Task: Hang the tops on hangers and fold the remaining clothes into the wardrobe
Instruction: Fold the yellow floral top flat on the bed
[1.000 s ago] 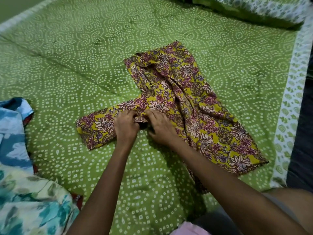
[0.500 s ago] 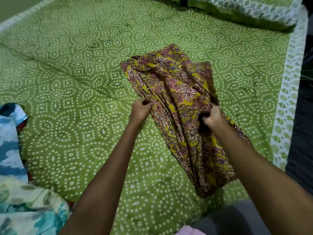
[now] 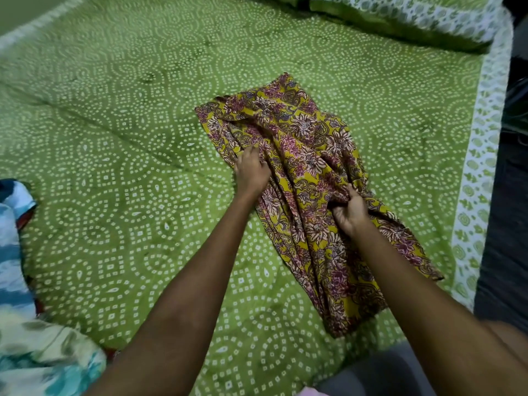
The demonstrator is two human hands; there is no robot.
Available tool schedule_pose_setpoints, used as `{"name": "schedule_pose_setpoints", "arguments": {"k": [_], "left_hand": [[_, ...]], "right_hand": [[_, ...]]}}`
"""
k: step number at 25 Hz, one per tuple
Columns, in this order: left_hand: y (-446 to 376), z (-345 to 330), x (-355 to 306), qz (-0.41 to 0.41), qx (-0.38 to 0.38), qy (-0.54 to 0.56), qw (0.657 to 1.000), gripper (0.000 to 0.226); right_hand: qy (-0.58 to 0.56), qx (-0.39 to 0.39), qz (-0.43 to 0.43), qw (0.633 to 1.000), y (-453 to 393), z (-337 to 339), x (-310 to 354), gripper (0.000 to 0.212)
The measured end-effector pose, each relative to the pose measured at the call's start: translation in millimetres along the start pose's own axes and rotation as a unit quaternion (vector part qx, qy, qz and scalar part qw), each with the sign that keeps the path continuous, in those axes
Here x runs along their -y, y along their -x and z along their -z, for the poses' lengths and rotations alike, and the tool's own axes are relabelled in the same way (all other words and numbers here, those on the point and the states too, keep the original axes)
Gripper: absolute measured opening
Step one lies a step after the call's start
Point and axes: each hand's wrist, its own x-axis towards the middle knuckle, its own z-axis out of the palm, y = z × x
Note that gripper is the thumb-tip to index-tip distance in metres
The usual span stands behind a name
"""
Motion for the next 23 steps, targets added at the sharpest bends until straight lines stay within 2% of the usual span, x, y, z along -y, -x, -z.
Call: {"name": "schedule_pose_setpoints", "arguments": {"k": [4, 7, 8, 10, 12, 13, 14, 15, 16, 17, 18, 19, 20, 21, 23], "left_hand": [[-41, 12, -1, 0.024, 0.055, -0.117, 0.991, 0.058], [-44, 10, 0, 0.023, 0.052, -0.14, 0.989, 0.049], [-43, 8, 3, 0.018, 0.051, -0.095, 0.994, 0.047], [-34, 9, 8, 0.002, 0.015, 0.108, 0.994, 0.039], [-23, 11, 10, 0.016, -0.02, 0.329, 0.944, 0.021], [-24, 8, 14, 0.051, -0.021, 0.398, 0.916, 0.022], [-24, 6, 16, 0.095, -0.002, 0.472, 0.877, 0.032], [-23, 5, 20, 0.144, 0.029, 0.547, 0.824, 0.042], [-21, 4, 21, 0.183, 0.059, 0.617, 0.763, 0.042], [-22, 3, 21, 0.208, 0.079, 0.661, 0.717, 0.037], [-21, 3, 19, 0.222, 0.097, 0.685, 0.687, 0.033], [-20, 4, 14, 0.225, 0.11, 0.698, 0.671, 0.036], [-18, 8, 9, 0.219, 0.119, 0.69, 0.68, 0.036], [-19, 9, 6, 0.198, 0.121, 0.667, 0.708, 0.03], [-24, 11, 1, 0.161, 0.131, 0.549, 0.81, 0.023]], "right_hand": [[-0.015, -0.003, 0.004, 1.0, -1, -1, -1, 0.041], [-0.008, -0.007, 0.007, 1.0, 2, 0, -2, 0.041], [-0.007, -0.004, 0.007, 1.0, 3, -1, -1, 0.042], [-0.011, -0.003, 0.006, 1.0, 5, -2, -1, 0.042], [-0.011, -0.005, 0.009, 1.0, 7, -4, 0, 0.041], [-0.007, -0.008, 0.014, 1.0, 7, -4, 0, 0.041], [-0.005, -0.009, 0.017, 1.0, 8, -4, 0, 0.04], [0.0, -0.01, 0.018, 1.0, 10, -4, 0, 0.04], [0.002, -0.011, 0.018, 1.0, 10, -3, 0, 0.039], [0.001, -0.01, 0.019, 1.0, 13, -4, 0, 0.039], [-0.004, -0.005, 0.019, 1.0, 14, -5, 0, 0.038], [-0.003, -0.004, 0.019, 1.0, 15, -5, 0, 0.039], [0.001, -0.005, 0.017, 1.0, 15, -6, 1, 0.04], [0.01, -0.009, 0.017, 1.0, 16, -6, 1, 0.041], [0.019, -0.013, 0.022, 0.999, 15, -5, 1, 0.044]]}}
